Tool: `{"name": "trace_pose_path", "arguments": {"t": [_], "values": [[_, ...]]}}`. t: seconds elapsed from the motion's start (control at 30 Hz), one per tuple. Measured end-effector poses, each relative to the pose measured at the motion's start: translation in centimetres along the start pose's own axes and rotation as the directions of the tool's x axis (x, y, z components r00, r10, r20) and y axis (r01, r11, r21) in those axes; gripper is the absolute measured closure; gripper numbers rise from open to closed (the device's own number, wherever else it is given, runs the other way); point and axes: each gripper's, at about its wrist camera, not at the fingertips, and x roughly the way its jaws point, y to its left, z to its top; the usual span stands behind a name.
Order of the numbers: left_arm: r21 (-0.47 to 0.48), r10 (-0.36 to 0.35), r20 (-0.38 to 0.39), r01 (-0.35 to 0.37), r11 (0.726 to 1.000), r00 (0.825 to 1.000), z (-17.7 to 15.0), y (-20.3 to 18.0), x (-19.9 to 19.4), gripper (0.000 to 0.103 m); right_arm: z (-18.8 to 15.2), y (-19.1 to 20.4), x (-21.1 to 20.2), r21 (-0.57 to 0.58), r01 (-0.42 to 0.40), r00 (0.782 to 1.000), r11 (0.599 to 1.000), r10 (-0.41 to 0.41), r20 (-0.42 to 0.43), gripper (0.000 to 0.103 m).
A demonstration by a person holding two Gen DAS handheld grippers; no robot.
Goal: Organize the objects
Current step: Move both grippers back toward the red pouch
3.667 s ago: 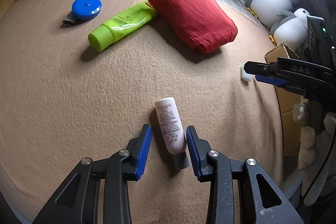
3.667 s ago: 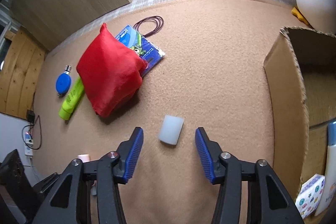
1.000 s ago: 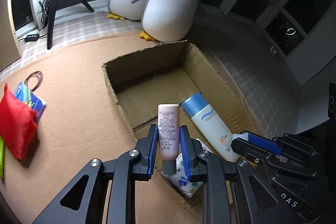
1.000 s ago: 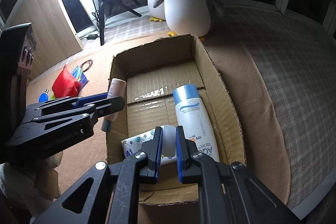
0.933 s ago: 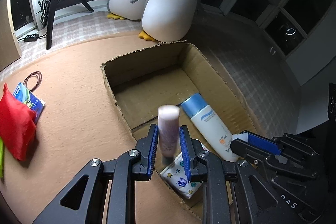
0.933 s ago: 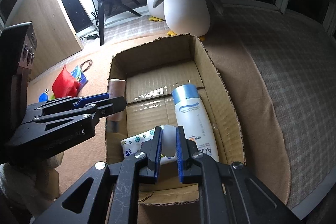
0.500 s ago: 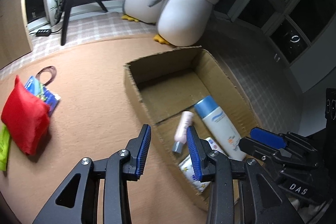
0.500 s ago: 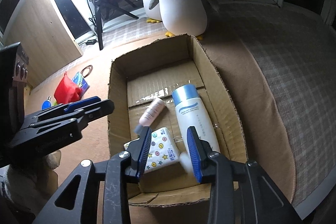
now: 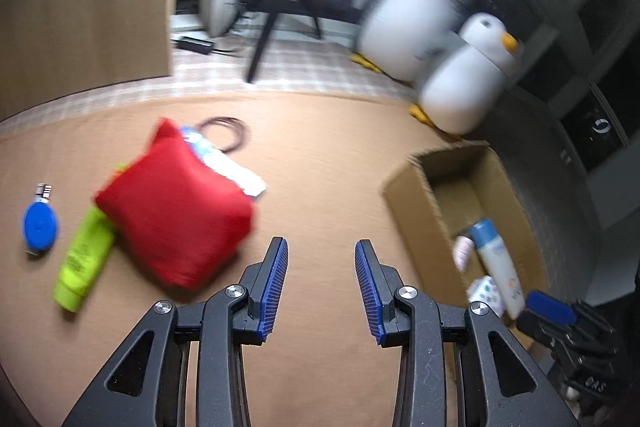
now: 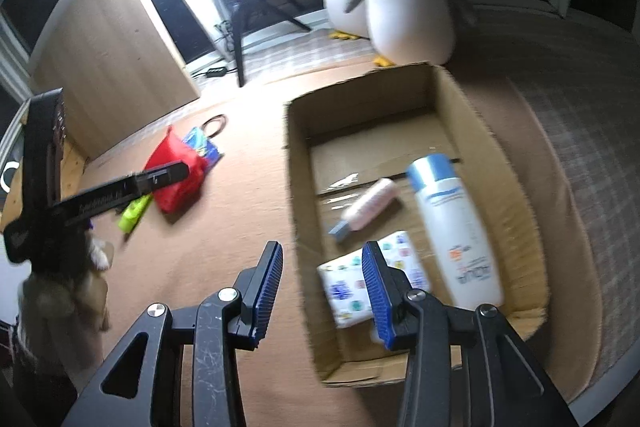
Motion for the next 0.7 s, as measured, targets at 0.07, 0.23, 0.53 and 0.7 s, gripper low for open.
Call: {"name": "trace_pose_path", "arguments": {"t": [0.07, 0.23, 0.53, 0.7], "values": [[-0.015, 0.021, 0.004, -0.021, 1.0, 1.0, 0.4, 1.6, -0.4, 0.065, 0.0, 1.1, 0.1, -0.013, -0.008, 1.0, 1.0, 0.008, -0.001, 0.065], [-0.049, 0.072, 0.016, -0.071, 0.996, 0.997, 2.2, 5.4, -0.8, 0.065, -0.1, 3.1, 0.0, -0.036, -0.026, 1.0, 0.999, 0.026, -0.001, 0.065], [-0.081, 0.133, 0.006, -0.132, 0.988, 0.991, 5.6, 9.0, 1.0, 0.065, -0.5, 5.0, 0.2, -0.042, -0.037, 0.999, 0.998, 0.037, -0.011, 0.065], [-0.128, 0.144, -0.012, -0.144, 0.981, 0.99, 7.2, 10.8, 3.0, 0.065, -0.8, 4.9, 0.3, -0.03, -0.024, 1.0, 0.999, 0.023, -0.016, 0.065]]}}
